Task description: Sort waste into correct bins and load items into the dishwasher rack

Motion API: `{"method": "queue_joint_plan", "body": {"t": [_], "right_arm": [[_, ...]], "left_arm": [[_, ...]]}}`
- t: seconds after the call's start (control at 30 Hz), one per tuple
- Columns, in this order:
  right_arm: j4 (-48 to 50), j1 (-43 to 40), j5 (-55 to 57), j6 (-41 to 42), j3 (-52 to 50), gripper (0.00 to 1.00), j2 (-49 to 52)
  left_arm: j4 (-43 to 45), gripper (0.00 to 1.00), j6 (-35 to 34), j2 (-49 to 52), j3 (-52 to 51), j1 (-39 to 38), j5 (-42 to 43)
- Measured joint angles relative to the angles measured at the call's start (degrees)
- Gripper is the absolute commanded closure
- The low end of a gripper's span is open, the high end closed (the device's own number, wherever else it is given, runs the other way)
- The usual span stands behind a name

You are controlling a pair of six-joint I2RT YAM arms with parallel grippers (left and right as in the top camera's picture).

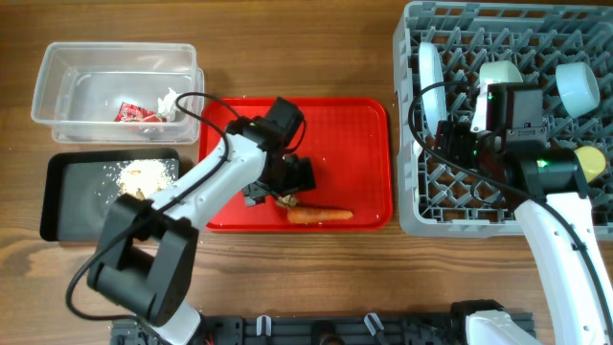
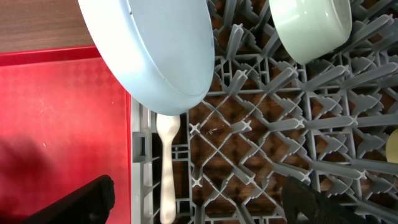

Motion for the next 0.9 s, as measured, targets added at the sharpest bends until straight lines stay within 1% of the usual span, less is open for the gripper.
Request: {"method": "queue_joint_plan", "body": {"t": [0.13, 0.2, 0.3, 0.37, 0.43, 0.53, 0.63, 0.8, 0.9], "right_arm": [[0.0, 0.0, 0.0, 0.0, 0.0, 0.12, 0.0], [0.0, 0.0, 0.0, 0.0, 0.0, 0.12, 0.0], [0.0, 0.0, 0.0, 0.0, 0.0, 0.12, 0.0], [0.0, 0.0, 0.0, 0.0, 0.0, 0.12, 0.0], [0.0, 0.0, 0.0, 0.0, 0.0, 0.12, 0.0], [0.0, 0.0, 0.0, 0.0, 0.0, 0.12, 0.0], [0.0, 0.0, 0.0, 0.0, 0.0, 0.12, 0.0], [0.0, 0.0, 0.0, 0.0, 0.0, 0.12, 0.0], [0.0, 0.0, 0.0, 0.0, 0.0, 0.12, 0.0]], "left_arm": [[0.8, 0.06, -1.0, 3.7, 0.0, -0.7, 0.7], [0.8, 0.17, -1.2, 5.3, 0.0, -0.7, 0.9], [0.9, 0.38, -1.8, 5.6, 0.0, -0.7, 1.1], [1.0, 0.50, -2.0, 5.6, 0.0, -0.7, 1.2], [1.0, 0.57, -2.0, 5.6, 0.0, -0.7, 1.2], [1.0, 0.62, -2.0, 5.6, 0.0, -0.7, 1.3], [1.0, 0.64, -2.0, 5.6, 0.0, -0.7, 1.5], [1.2, 0.63, -2.0, 5.6, 0.0, -0.2, 1.7], [1.2, 0.62, -2.0, 5.5, 0.0, 1.7, 1.6]]}}
